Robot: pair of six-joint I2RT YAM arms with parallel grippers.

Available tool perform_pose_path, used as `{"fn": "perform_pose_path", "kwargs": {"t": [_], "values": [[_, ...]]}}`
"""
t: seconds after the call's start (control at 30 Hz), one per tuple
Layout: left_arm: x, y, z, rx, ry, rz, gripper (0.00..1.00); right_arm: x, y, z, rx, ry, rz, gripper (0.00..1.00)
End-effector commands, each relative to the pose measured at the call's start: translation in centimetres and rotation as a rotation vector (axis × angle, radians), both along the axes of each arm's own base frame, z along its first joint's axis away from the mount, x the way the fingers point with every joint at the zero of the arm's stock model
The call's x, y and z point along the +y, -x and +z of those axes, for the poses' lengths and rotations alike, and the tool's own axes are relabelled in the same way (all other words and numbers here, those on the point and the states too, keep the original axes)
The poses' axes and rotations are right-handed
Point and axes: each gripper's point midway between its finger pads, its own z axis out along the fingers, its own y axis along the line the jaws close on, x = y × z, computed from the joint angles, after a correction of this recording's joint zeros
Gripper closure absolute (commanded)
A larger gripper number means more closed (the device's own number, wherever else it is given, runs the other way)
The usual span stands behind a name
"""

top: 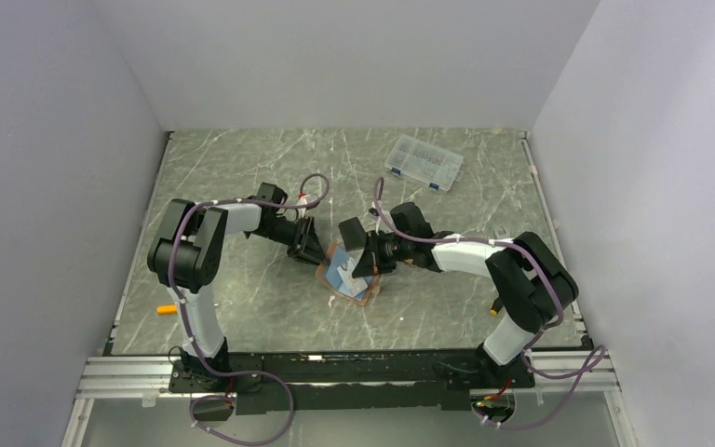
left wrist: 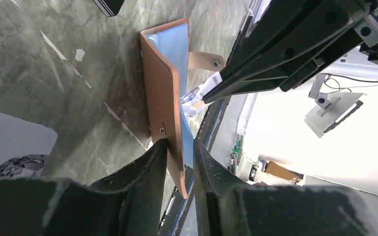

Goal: Put the credit cards into the card holder
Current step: Open the card holder at the center of the board.

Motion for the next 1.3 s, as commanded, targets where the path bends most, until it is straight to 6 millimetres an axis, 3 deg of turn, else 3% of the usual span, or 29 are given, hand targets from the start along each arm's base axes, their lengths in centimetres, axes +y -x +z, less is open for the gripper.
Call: {"fn": "perform_pose_path", "kwargs": {"t": [0.0, 0.47, 0.9, 0.97, 1.07, 1.27], "values": [[-0.4, 0.0, 1.6, -0.034, 0.068, -0.020, 0.69, 1.1, -1.0, 1.2, -0.049, -0.049, 0.009, 1.00], [-0.1, -0.2, 0.7, -0.051, 0.015, -0.037, 0.72, 0.1, 0.2, -0.1, -0.025, -0.029, 0.003, 1.00], [-0.5, -0.4, 1.8, -0.053, 0.050, -0.051, 0.64, 0.2, 0.4, -0.5, -0.014, -0.030, 0.010, 1.00], [-0.5, -0.5, 2.1, -0.062, 0.058, -0.051, 0.61, 0.3, 0.5, -0.6, -0.011, -0.028, 0.013, 1.00], [-0.6, -0.2, 2.5, -0.055, 0.080, -0.052, 0.41, 0.3, 0.5, -0.7, -0.010, -0.021, 0.015, 1.00], [-0.7, 0.2, 2.4, -0.081, 0.076, -0.068, 0.40, 0.6, 0.7, -1.3, 0.003, -0.008, 0.027, 1.00]]}}
